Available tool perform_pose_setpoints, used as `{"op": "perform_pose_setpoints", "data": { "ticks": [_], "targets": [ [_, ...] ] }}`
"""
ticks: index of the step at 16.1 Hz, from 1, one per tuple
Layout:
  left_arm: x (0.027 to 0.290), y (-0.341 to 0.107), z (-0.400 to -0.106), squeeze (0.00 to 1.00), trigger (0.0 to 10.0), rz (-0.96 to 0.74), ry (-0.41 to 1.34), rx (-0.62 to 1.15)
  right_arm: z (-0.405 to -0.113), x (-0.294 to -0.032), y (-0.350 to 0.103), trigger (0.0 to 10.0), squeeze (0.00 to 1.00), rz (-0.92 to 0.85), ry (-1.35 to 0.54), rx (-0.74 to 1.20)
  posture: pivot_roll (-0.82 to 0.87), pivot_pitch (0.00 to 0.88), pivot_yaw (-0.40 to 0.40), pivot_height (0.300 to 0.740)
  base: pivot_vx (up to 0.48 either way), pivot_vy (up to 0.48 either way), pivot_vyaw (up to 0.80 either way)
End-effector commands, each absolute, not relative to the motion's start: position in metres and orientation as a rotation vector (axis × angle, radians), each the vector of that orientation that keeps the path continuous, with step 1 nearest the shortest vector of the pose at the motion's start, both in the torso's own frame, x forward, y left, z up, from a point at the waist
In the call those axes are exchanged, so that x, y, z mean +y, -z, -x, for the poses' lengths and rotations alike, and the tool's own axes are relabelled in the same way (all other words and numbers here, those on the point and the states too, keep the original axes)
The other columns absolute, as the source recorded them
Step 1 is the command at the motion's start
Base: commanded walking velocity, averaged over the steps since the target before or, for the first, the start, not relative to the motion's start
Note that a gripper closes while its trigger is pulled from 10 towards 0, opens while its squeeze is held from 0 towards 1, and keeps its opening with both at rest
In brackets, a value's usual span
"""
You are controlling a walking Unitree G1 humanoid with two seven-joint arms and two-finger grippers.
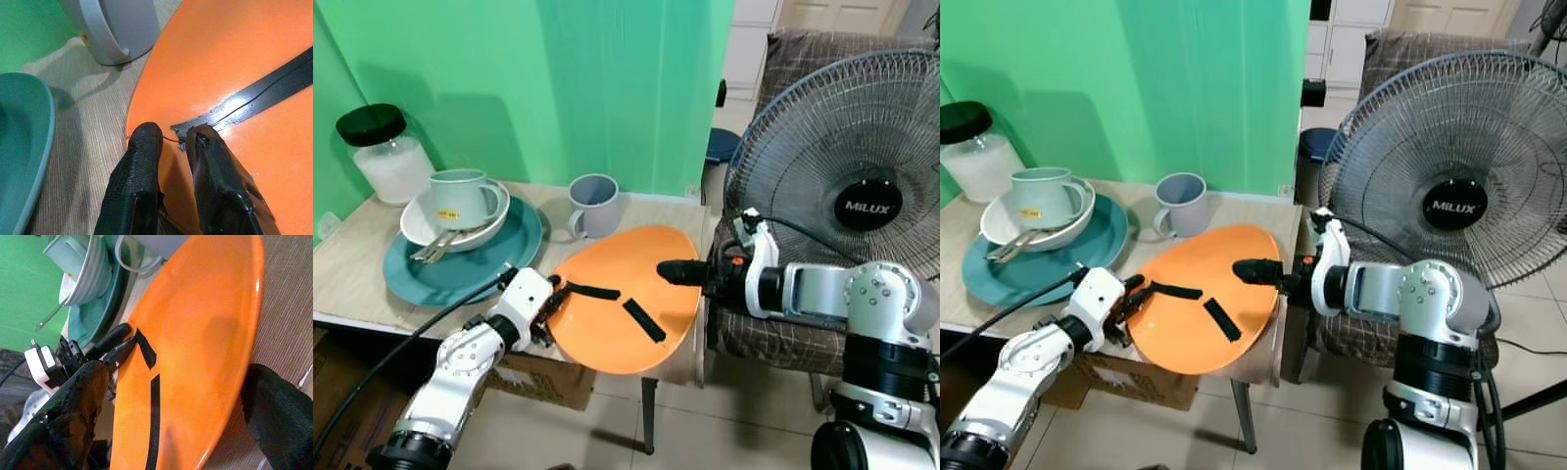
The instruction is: Setting the table
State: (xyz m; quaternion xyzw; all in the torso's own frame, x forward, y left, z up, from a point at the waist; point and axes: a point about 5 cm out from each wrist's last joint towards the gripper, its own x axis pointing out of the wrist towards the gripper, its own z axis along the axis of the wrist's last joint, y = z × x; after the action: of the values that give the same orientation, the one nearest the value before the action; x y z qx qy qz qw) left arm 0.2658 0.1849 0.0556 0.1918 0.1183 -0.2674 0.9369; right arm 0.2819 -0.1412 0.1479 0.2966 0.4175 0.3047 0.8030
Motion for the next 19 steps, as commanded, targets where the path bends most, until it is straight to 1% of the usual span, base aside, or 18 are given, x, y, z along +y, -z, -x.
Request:
{"op": "perform_pose_setpoints", "data": {
  "ticks": [1,2,3,9,19],
  "targets": [
    [0.199,-0.034,-0.253,0.0,10.0,-0.412,0.524,0.376,-0.284,-0.139,-0.15,4.6,0.0,-0.647,-0.66,0.893,-0.06,0.0,0.023,0.74,0.0,0.0,0.0],
    [0.199,-0.034,-0.253,0.0,10.0,-0.413,0.525,0.376,-0.284,-0.137,-0.15,2.8,0.0,-0.647,-0.659,0.899,-0.05,0.0,0.022,0.74,0.0,0.0,0.0],
    [0.198,-0.034,-0.253,0.0,10.0,-0.413,0.526,0.375,-0.284,-0.134,-0.147,0.0,0.0,-0.648,-0.658,0.912,-0.05,0.0,0.021,0.74,0.0,0.0,0.0],
    [0.197,-0.034,-0.253,0.0,10.0,-0.415,0.53,0.374,-0.286,-0.123,-0.145,0.0,0.0,-0.673,-0.678,0.932,-0.05,0.0,0.022,0.74,0.0,0.0,0.0],
    [0.198,-0.036,-0.254,0.0,10.0,-0.422,0.533,0.373,-0.287,-0.121,-0.145,0.0,0.0,-0.66,-0.67,0.932,-0.05,0.0,0.023,0.74,0.0,0.0,0.0]
  ]
}}
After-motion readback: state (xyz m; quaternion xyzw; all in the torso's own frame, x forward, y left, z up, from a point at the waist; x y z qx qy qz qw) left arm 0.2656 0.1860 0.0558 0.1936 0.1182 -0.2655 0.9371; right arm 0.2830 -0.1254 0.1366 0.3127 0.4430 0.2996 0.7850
